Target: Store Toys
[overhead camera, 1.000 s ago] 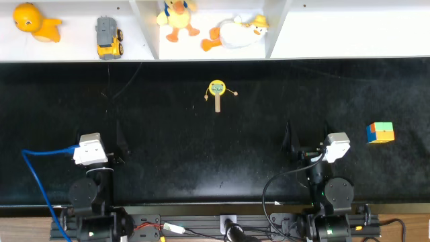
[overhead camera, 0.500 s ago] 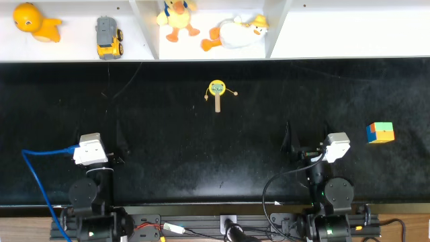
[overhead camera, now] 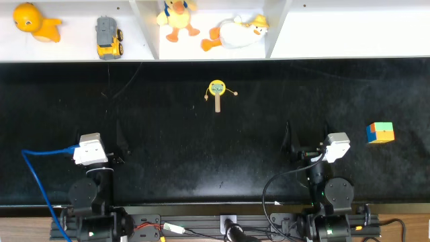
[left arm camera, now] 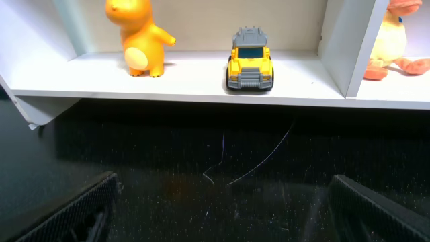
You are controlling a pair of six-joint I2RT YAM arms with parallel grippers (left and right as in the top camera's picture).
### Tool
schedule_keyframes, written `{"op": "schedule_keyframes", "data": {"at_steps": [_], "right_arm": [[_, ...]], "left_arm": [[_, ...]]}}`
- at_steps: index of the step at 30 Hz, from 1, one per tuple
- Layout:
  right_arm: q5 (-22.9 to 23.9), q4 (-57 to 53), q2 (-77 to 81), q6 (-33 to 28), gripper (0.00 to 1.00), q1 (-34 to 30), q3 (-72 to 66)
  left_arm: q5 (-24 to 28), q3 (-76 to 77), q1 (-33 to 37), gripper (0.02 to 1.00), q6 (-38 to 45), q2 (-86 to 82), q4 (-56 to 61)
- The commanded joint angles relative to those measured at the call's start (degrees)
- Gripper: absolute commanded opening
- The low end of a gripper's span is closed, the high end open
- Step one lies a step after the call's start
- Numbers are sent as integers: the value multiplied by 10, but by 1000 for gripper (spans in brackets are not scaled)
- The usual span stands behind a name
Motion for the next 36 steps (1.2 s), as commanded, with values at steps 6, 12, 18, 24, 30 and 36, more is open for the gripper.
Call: {"op": "schedule_keyframes", "data": {"at_steps": [6,12,18,24,30,36], "right_arm": [[-2,4,-5,-3,996,2,-7],[-13,4,-5,40,996,2,-7],[-121,15,-5,155,996,2,-7],[-234,21,-5,258,993,2,-7],[-278,-3,10,249,998,2,7],[-246,-147,127,161,1000,2,136]], "left_arm": [[2,-3,2,998,11,-6,1],[2,-3,2,998,11,-6,1],[2,-3,2,998,11,-6,1],[2,-3,2,998,11,-6,1],[2,-3,2,998,11,-6,1],[2,-3,2,998,11,-6,1]]}}
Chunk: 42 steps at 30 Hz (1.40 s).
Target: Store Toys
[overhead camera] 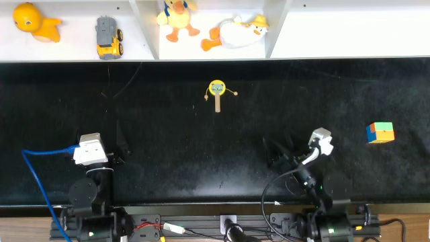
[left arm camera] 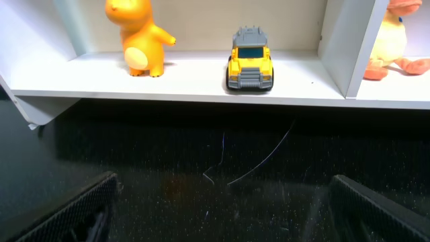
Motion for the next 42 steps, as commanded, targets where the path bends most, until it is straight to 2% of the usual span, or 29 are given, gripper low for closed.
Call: {"op": "schedule_keyframes", "data": {"at_steps": [1,10,13,17,24,27,32,42], "right_arm": [[14,-67,102,-85,1000,2,126],[28,-256,419,-259,1000,3,428],[44,-304,499,-292,996,12,506],[88,-338,587,-297,998,63,583],[190,-341,680,-235,998,205,632],[225,-342,720,-187,998,256,633],[235,-344,790,-97,996,296,633],[234,-328,898,-64,996,306,643]], "left_arm": [[2,-3,2,996,11,-6,1],[2,-3,2,998,11,-6,1],[2,-3,2,998,11,-6,1],[2,-3,2,998,11,-6,1],[2,-3,2,996,11,-6,1],[2,-3,2,998,11,-6,1],[2,-3,2,998,11,-6,1],[2,-3,2,996,11,-6,1]]}}
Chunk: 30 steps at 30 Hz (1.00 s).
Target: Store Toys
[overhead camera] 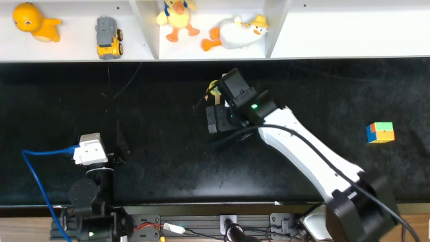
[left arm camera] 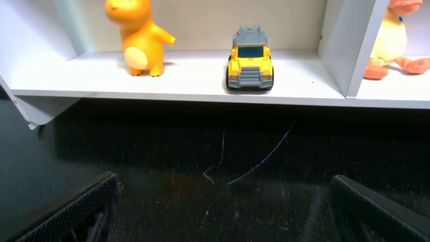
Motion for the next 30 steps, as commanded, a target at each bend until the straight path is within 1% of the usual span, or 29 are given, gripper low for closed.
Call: {"op": "schedule_keyframes", "data": {"at_steps": [1,14,20,28,30], "right_arm": [[8,-1,31,34,993,3,31],[13,-106,141,36,980,3,186],[14,-106,188,47,969,3,206],[19,-101,243,47,963,3,208],[19,-98,248,47,934,3,208]], "left_arm": [[2,-3,2,998,11,-6,1],[2,-3,2,998,10,-6,1],[2,-3,2,998,11,-6,1],[2,-3,2,998,11,-6,1],[2,-3,2,998,11,-6,1]]}}
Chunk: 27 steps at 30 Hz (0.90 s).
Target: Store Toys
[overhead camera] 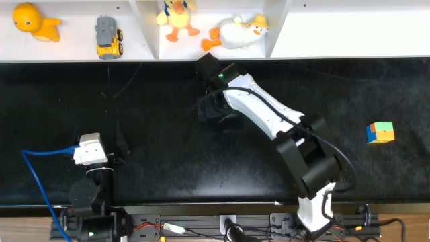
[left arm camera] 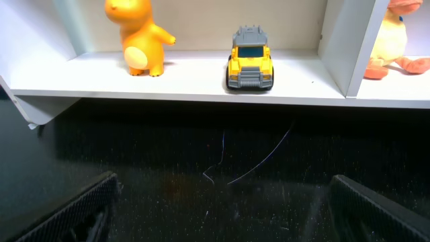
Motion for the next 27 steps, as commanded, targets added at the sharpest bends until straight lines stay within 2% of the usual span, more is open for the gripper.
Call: {"op": "schedule_keyframes", "data": {"at_steps": [1,4,8,15,21,25,27], "right_arm": [[6,7,15,7,910,3,17],[6,20,15,7,790,3,17],[6,36,15,7,573,3,17],[9,43,16,7,364,3,16],[14,43,16,7,259,3,16],[26,43,16,7,277,2,16],[26,43,16,7,194,1,16]], "left_arm": [[2,-3,2,998,11,-6,1],[2,-3,2,998,11,-6,1],[2,-3,2,998,11,-6,1],[2,-3,2,998,11,-6,1],[2,-3,2,998,11,-6,1],[2,-3,2,998,11,-6,1],[2,-3,2,998,11,-6,1]]}}
